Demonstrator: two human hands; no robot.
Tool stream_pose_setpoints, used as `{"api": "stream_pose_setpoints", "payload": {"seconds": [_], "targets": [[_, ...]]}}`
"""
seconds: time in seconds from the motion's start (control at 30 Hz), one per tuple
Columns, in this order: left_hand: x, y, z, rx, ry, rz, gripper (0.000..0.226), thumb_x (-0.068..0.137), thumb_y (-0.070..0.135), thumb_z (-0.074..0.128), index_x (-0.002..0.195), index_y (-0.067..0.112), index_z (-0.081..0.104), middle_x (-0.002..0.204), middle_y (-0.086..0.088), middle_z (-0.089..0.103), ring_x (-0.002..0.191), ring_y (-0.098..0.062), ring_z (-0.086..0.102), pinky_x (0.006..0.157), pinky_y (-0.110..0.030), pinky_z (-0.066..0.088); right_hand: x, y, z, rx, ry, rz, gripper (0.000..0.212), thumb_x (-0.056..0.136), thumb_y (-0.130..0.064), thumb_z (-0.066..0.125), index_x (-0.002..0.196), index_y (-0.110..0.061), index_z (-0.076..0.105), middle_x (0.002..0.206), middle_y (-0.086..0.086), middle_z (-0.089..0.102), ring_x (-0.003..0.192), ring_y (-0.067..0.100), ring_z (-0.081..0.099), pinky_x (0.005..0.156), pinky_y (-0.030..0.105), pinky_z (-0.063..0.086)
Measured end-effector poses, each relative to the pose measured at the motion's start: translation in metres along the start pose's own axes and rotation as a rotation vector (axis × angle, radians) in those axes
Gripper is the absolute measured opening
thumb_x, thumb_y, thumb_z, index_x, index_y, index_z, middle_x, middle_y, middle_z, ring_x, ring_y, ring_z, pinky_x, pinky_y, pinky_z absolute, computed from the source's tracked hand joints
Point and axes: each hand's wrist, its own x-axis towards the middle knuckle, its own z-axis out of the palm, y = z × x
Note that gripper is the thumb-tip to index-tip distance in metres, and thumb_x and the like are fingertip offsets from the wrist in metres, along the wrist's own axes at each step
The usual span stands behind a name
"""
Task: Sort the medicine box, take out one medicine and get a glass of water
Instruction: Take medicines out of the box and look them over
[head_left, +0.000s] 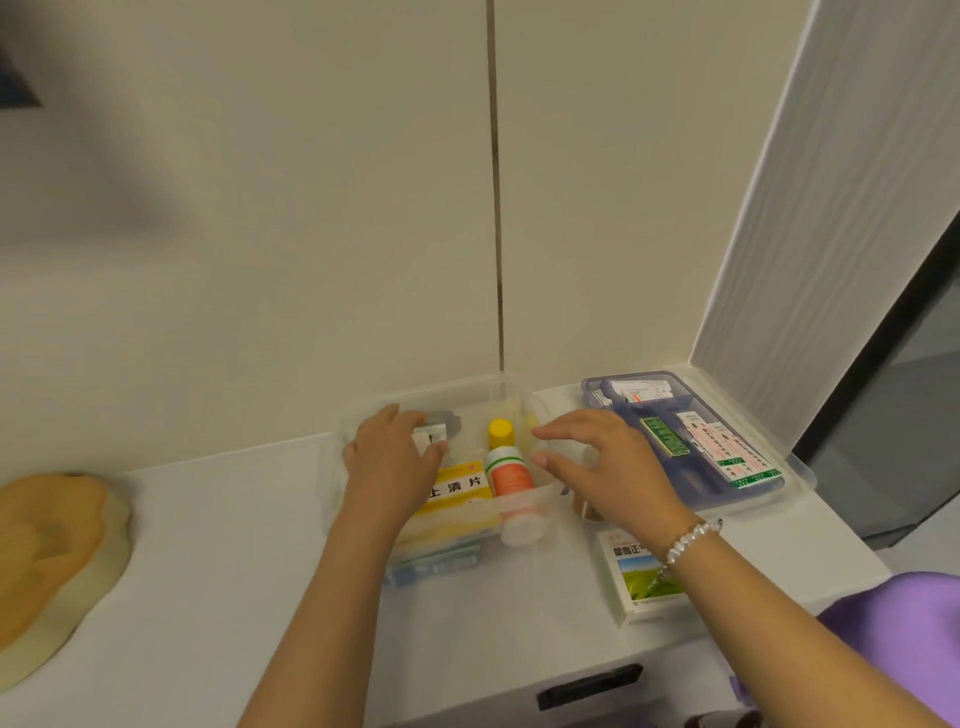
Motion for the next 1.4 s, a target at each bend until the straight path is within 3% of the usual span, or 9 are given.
{"api": "stream_pose_setpoints", "payload": {"seconds": [0.13,0.27,0.5,0.63,0.97,1.1,1.23,1.33,1.4], "targets": [[0.007,-0.017,-0.001,0.095,-0.120,-0.032,0.054,0.089,0.036,0.052,0.137,0.015,0.037,0.139,-0.011,0.043,0.128,-0.030,0.038,0.102,-0.039,0.032,0.007,-0.009,0.012,-0.009,0.009,-0.046,0.025,0.078,-0.030,0.069,0.102,-0.023,0.071,0.106,-0.005,0.067,0.105,0.011,0.051,0.089,0.016,0.032],[0.007,-0.017,0.004,0.223,-0.110,-0.015,0.050,0.087,0.041,0.054,0.129,0.015,0.047,0.127,-0.013,0.040,0.119,-0.031,0.035,0.098,-0.038,0.033,0.011,-0.017,0.027,-0.062,-0.042,-0.063,0.028,0.077,-0.032,0.069,0.103,-0.022,0.071,0.104,-0.001,0.068,0.104,0.015,0.053,0.094,0.025,0.037],[0.010,-0.021,0.004,-0.014,-0.197,-0.077,0.051,0.083,0.033,0.062,0.126,0.016,0.040,0.129,-0.013,0.043,0.118,-0.031,0.040,0.096,-0.039,0.037,0.017,-0.015,0.042,-0.105,-0.038,-0.018,0.030,0.077,-0.041,0.066,0.104,-0.027,0.070,0.104,-0.006,0.070,0.116,0.022,0.048,0.106,0.031,0.025],[0.011,-0.023,0.007,0.050,-0.201,-0.060,0.053,0.084,0.036,0.060,0.130,0.016,0.041,0.129,-0.012,0.031,0.122,-0.029,0.028,0.100,-0.036,0.033,0.018,-0.016,0.043,-0.052,-0.049,-0.028,0.031,0.078,-0.040,0.066,0.106,-0.026,0.068,0.105,-0.007,0.070,0.119,0.009,0.039,0.100,0.013,0.006],[0.015,-0.024,0.007,-0.056,-0.126,-0.033,0.044,0.083,0.020,0.063,0.122,0.015,0.045,0.126,-0.009,0.034,0.119,-0.024,0.032,0.089,-0.030,0.036,0.018,-0.019,0.039,-0.097,-0.095,-0.053,0.031,0.080,-0.040,0.063,0.107,-0.027,0.068,0.101,-0.007,0.071,0.116,0.005,0.038,0.096,0.011,0.005],[0.013,-0.022,0.003,-0.127,-0.157,-0.063,0.039,0.081,0.021,0.065,0.115,0.017,0.047,0.115,-0.010,0.047,0.100,-0.027,0.051,0.080,-0.034,0.048,0.018,-0.021,0.040,-0.117,-0.085,-0.062,0.030,0.080,-0.039,0.063,0.107,-0.026,0.068,0.097,-0.009,0.072,0.111,0.005,0.043,0.094,0.005,0.002],[0.005,-0.012,-0.013,-0.495,-0.126,-0.053,0.031,0.076,0.026,0.072,0.103,0.021,0.058,0.095,0.000,0.059,0.071,-0.012,0.056,0.049,-0.020,0.042,0.018,-0.023,0.039,-0.010,-0.059,-0.023,0.042,0.078,-0.033,0.067,0.119,-0.028,0.058,0.101,-0.010,0.065,0.108,0.011,0.050,0.106,0.025,0.030],[-0.001,-0.004,-0.035,-0.785,-0.262,-0.025,0.028,0.075,0.032,0.072,0.101,0.025,0.067,0.094,-0.001,0.066,0.075,-0.012,0.063,0.054,-0.014,0.049,0.018,-0.033,0.030,0.173,-0.090,-0.066,0.055,0.078,-0.028,0.069,0.126,-0.039,0.046,0.124,-0.013,0.053,0.108,0.005,0.052,0.093,0.022,0.041],[-0.006,0.000,-0.046,-0.867,-0.370,0.036,0.028,0.074,0.032,0.073,0.102,0.029,0.068,0.100,-0.003,0.070,0.085,-0.018,0.068,0.070,-0.024,0.056,0.017,-0.037,0.020,0.269,-0.180,-0.052,0.057,0.079,-0.028,0.068,0.126,-0.045,0.042,0.131,-0.015,0.050,0.114,0.002,0.050,0.094,0.021,0.042]]}}
